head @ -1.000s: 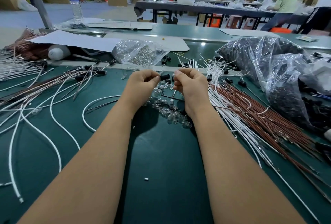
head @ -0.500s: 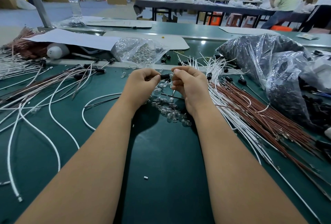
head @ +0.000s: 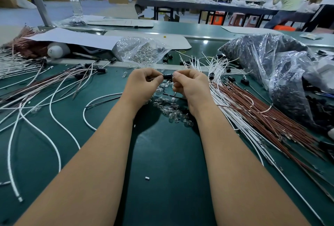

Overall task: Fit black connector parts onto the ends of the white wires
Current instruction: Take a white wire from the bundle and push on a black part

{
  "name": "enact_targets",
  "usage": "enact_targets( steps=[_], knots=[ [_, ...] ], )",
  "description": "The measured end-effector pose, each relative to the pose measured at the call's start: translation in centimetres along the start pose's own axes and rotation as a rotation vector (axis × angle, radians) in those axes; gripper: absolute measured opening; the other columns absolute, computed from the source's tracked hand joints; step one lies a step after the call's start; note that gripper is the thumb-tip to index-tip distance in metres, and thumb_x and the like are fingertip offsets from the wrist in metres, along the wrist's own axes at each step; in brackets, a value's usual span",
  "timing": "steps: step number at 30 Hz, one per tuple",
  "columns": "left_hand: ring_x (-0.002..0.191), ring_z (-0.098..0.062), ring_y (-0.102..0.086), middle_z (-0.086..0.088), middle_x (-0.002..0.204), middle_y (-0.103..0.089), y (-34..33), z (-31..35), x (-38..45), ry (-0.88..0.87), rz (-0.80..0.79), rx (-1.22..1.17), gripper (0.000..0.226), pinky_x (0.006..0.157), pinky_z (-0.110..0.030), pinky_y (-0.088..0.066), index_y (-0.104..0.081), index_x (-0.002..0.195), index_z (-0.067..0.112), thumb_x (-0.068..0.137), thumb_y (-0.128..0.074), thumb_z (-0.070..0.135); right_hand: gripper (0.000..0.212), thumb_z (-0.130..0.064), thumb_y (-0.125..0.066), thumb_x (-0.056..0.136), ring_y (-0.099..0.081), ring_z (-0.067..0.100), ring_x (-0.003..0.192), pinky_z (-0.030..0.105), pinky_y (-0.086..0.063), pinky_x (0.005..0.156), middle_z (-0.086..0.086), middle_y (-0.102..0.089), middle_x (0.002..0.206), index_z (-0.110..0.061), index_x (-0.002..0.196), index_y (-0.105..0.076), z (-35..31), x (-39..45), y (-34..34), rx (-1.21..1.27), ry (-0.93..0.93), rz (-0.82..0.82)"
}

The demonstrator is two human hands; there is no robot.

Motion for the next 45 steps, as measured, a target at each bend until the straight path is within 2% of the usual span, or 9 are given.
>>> enact_targets(
  steps=[7,11,15,22,26,30,32,36,45],
  knots=[
    [0.046,0.0,-0.04,0.002,0.058,-0.053,0.2,-0.2,0.0,-0.001,0.017,-0.014,0.007,0.05,-0.012,-0.033,-0.071,0.085,0.005,0.087,-0.069,0.012,0.015,0.0,-0.061,0.09,-0.054,0.006,0.051,0.02,-0.051,0.052,0.003,-0.059,0.064,-0.008,0.078,-0.06,0.1,0.0,-0.1,-0.031,0.029,-0.023],
    [0.058,-0.012,-0.044,-0.01,0.065,-0.058,0.0,-0.5,0.0,0.012,-0.018,-0.029,0.006,0.057,-0.023,-0.036,-0.072,0.083,0.005,0.086,-0.07,0.01,0.015,-0.001,-0.059,0.092,-0.055,0.007,0.05,0.021,-0.051,0.051,0.006,-0.059,0.065,-0.007,0.079,-0.058,0.6,0.0,-0.3,-0.014,-0.004,-0.045],
    [0.051,-0.004,-0.041,-0.002,0.059,-0.054,-0.2,-0.7,-0.1,0.022,-0.02,-0.062,0.008,0.052,-0.017,-0.035,-0.07,0.078,0.011,0.085,-0.07,0.008,0.015,-0.001,-0.058,0.093,-0.054,0.008,0.051,0.022,-0.051,0.051,0.006,-0.057,0.065,-0.007,0.079,-0.057,0.7,0.0,-0.5,-0.044,0.015,-0.075],
    [0.059,-0.012,-0.046,-0.008,0.064,-0.058,-0.1,-0.5,-0.1,0.03,-0.024,-0.093,0.004,0.054,-0.017,-0.037,-0.072,0.083,0.01,0.086,-0.07,0.008,0.018,-0.003,-0.059,0.093,-0.053,0.009,0.05,0.022,-0.048,0.05,0.004,-0.056,0.061,-0.009,0.077,-0.056,0.4,-0.1,-0.9,-0.051,0.048,-0.115],
    [0.057,-0.009,-0.045,-0.007,0.064,-0.058,0.0,-0.4,-0.2,0.034,0.006,-0.127,0.005,0.055,-0.016,-0.037,-0.071,0.083,0.01,0.087,-0.068,0.008,0.016,-0.008,-0.053,0.097,-0.057,0.012,0.054,0.023,-0.052,0.052,0.008,-0.061,0.067,-0.005,0.082,-0.059,0.4,-0.2,-1.4,0.097,0.014,-0.127],
    [0.061,-0.011,-0.048,-0.009,0.067,-0.06,0.4,-0.1,-0.4,0.013,0.046,-0.146,0.007,0.061,-0.022,-0.04,-0.071,0.084,0.012,0.088,-0.067,0.008,0.036,-0.018,-0.035,0.105,-0.061,0.017,0.054,0.029,-0.056,0.055,0.011,-0.065,0.064,0.0,0.09,-0.062,0.6,-0.2,-1.9,0.343,-0.083,-0.12],
    [0.057,-0.004,-0.048,-0.001,0.062,-0.06,0.5,0.0,-0.3,0.005,0.046,-0.131,0.008,0.058,-0.017,-0.041,-0.072,0.083,0.013,0.087,-0.068,0.008,0.034,-0.018,-0.037,0.104,-0.061,0.017,0.054,0.029,-0.057,0.055,0.011,-0.064,0.063,0.0,0.091,-0.062,0.7,-0.3,-1.8,0.364,-0.097,-0.106],
    [0.055,0.002,-0.051,0.003,0.064,-0.064,0.4,0.0,-0.3,-0.002,0.042,-0.113,0.007,0.059,-0.014,-0.044,-0.073,0.084,0.013,0.087,-0.068,0.009,0.01,-0.004,-0.056,0.094,-0.06,0.013,0.055,0.027,-0.058,0.058,0.011,-0.063,0.068,-0.003,0.086,-0.061,0.3,-0.4,-1.7,0.208,-0.013,-0.074],
    [0.053,0.003,-0.049,0.014,0.06,-0.059,0.7,1.6,-0.4,-0.13,0.094,0.076,0.01,0.057,-0.015,-0.039,-0.074,0.09,0.011,0.09,-0.066,0.015,0.012,0.001,-0.055,0.094,-0.063,0.012,0.055,0.024,-0.054,0.055,0.009,-0.063,0.068,-0.006,0.084,-0.058,-0.7,-0.5,-1.0,0.203,0.103,0.02]
  ],
)
Point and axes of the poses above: each hand's wrist, its own x-axis towards the middle knuckle, its own y-axis out of the back of the hand, z = x × y, the point moved 8 cm from there along x, towards the middle knuckle
